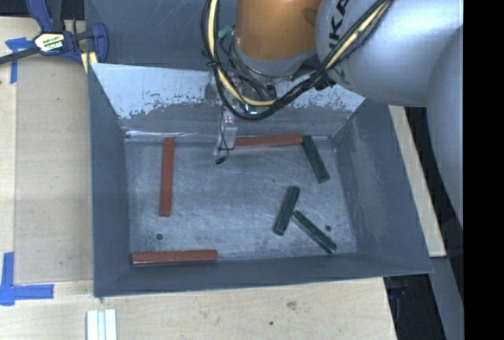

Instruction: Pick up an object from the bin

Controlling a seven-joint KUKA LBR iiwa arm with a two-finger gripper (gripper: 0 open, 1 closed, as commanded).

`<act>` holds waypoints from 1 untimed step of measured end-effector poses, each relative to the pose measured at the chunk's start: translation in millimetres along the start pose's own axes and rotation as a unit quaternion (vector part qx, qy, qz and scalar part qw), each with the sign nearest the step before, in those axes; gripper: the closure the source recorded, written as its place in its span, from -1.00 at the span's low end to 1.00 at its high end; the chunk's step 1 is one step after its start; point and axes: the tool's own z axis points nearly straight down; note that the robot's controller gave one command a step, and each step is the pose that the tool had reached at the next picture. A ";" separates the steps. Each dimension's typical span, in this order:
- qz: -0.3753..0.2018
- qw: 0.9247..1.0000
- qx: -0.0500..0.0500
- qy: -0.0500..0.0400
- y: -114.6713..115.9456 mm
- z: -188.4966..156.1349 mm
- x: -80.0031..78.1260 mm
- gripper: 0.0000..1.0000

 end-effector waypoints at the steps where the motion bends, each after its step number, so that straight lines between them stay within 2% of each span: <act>1: -0.264 0.965 0.000 -0.001 62.9 156.1 15.2 -1.00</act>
Offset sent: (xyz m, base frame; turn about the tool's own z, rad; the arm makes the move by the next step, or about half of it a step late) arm -0.0153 0.0630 -0.1536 -0.5350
